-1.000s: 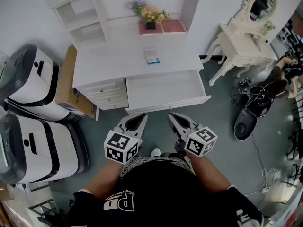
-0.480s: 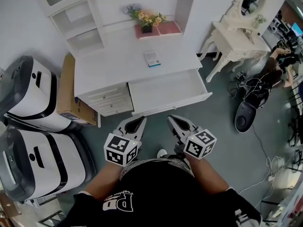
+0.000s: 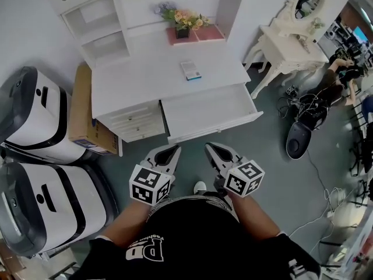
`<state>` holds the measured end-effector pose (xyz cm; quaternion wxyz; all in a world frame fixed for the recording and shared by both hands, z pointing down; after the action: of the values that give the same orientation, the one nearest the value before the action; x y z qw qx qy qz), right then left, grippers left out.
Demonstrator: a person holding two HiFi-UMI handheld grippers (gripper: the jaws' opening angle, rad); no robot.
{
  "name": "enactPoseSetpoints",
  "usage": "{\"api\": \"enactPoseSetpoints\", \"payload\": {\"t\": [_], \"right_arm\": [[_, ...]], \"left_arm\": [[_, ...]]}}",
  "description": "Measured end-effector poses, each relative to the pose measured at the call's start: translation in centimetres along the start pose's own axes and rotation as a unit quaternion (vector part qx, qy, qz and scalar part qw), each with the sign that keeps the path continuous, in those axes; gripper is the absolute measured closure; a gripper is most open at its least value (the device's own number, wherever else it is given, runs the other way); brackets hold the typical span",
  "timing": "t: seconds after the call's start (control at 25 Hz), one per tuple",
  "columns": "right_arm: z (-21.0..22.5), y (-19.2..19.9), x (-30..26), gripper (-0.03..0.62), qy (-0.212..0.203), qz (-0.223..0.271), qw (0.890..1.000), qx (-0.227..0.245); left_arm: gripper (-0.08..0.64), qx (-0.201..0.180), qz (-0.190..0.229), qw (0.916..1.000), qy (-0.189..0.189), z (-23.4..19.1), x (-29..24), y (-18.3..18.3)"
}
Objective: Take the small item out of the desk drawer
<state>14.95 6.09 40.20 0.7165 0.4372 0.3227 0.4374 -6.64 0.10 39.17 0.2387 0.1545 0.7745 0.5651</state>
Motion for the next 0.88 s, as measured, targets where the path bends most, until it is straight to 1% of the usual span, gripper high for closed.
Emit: {"api": "enactPoseSetpoints", "payload": {"t": [0.32, 0.64, 0.88], "right_arm": [[-0.9, 1.0, -0.8, 0.586, 0.010, -0.010, 1.000, -0.002], [-1.2, 0.6, -1.1, 0.586, 0.009, -0.017, 1.000, 0.010], [-1.5, 0.7, -1.0, 0.586, 0.004, -0.021, 1.000, 0.015]], "left_arm": [[0.545, -0.001, -0.003, 1.0000, 0.001, -1.2, 1.1, 0.2], [0.545, -0.005, 0.003, 1.0000, 0.008, -1.1, 1.2, -0.4], [0.545, -0.007, 0.003, 1.0000, 0.005, -1.2, 1.5, -0.4]]}}
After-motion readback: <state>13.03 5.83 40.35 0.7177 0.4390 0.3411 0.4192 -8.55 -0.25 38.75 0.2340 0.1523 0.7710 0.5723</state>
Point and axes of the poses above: the fingertips, and each gripper's own axes: x backward along the fingers, z to its right, y out of its underside, the point moved 10 cm from there along x, backward along the fingers, and after that the axes turned 11 degrees about z, right-handed, at the moved point
